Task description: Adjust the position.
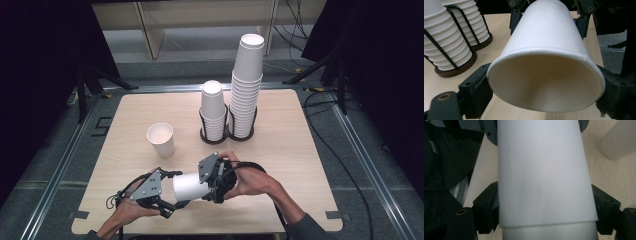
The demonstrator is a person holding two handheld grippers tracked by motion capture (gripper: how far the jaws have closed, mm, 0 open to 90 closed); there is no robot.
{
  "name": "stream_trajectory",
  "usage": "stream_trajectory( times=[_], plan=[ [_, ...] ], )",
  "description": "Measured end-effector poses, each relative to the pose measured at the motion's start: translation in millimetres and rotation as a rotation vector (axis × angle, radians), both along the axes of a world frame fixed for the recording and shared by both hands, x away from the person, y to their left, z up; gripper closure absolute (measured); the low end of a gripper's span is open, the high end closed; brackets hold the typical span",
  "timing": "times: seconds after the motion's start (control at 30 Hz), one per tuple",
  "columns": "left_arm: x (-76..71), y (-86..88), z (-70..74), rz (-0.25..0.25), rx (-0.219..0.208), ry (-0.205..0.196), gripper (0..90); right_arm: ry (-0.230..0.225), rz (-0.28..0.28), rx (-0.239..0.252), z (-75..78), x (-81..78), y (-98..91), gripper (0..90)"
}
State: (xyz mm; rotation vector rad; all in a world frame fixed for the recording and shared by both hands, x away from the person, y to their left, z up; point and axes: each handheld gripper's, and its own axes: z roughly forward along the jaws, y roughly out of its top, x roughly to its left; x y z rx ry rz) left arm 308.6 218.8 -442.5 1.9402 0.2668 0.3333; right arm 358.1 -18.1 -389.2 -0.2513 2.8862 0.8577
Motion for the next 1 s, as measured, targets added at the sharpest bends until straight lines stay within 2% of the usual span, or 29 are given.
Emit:
stream_trajectory(
  times=[0.07, 0.13, 0.2, 0.27, 0.37, 0.5, 0.53, 0.57, 0.6, 0.63, 0.67, 0.8, 0.87, 0.93, 0.97, 1.0],
  plan=[
    [0.7, 0.3, -0.5, 0.001, -0.042, -0.005, 10.9, 0.012, 0.000, 0.010, 0.3, 0.9, -1.2, 24.5],
    [1.6, 2.9, 0.7, 0.006, -0.051, -0.006, 9.1, 0.026, 0.000, 0.027, 0.0, 2.3, -2.3, 24.4],
    [2.1, 5.1, 1.0, 0.020, -0.085, -0.003, 7.7, 0.055, -0.001, 0.057, 0.6, 2.6, -3.4, 24.4],
    [4.0, 7.3, 0.2, 0.028, -0.131, 0.000, 6.1, 0.051, -0.012, 0.068, 2.0, 4.2, -4.9, 24.5],
    [4.9, 12.1, 1.0, 0.050, -0.162, 0.009, 7.2, 0.062, -0.017, 0.106, 2.5, 7.8, -8.6, 24.5],
    [6.0, 15.1, 0.6, 0.081, -0.208, 0.020, 9.8, 0.088, -0.056, 0.148, 2.1, 12.9, -15.0, 24.5],
    [7.1, 14.6, -0.3, 0.079, -0.239, 0.013, 12.1, 0.093, -0.078, 0.158, 2.4, 14.0, -17.1, 24.5],
    [6.1, 16.1, 1.1, 0.101, -0.228, 0.019, 14.6, 0.098, -0.091, 0.169, 3.4, 15.0, -19.0, 24.5],
    [6.3, 16.4, 1.7, 0.107, -0.237, 0.027, 13.8, 0.098, -0.080, 0.188, 3.7, 17.8, -20.3, 24.6],
    [6.5, 17.0, 2.0, 0.112, -0.246, 0.028, 13.9, 0.112, -0.111, 0.203, 4.7, 18.0, -23.2, 24.5],
    [6.4, 17.3, 2.1, 0.116, -0.260, 0.034, 14.3, 0.114, -0.099, 0.224, 5.4, 20.8, -25.1, 24.6],
    [7.3, 18.3, 2.2, 0.123, -0.302, 0.057, 14.1, 0.132, -0.114, 0.291, 8.5, 26.0, -33.7, 24.5],
    [6.9, 17.6, 1.7, 0.136, -0.317, 0.068, 14.1, 0.140, -0.108, 0.339, 9.6, 27.9, -36.6, 24.5],
    [6.8, 17.2, 2.4, 0.131, -0.342, 0.080, 14.0, 0.172, -0.104, 0.380, 9.5, 28.5, -37.7, 24.5],
    [6.3, 16.4, 3.1, 0.132, -0.359, 0.079, 14.1, 0.158, -0.093, 0.400, 9.8, 29.4, -38.1, 24.5],
    [6.2, 16.7, 4.0, 0.134, -0.363, 0.074, 14.0, 0.167, -0.088, 0.415, 9.5, 29.7, -38.0, 24.4]
  ],
)
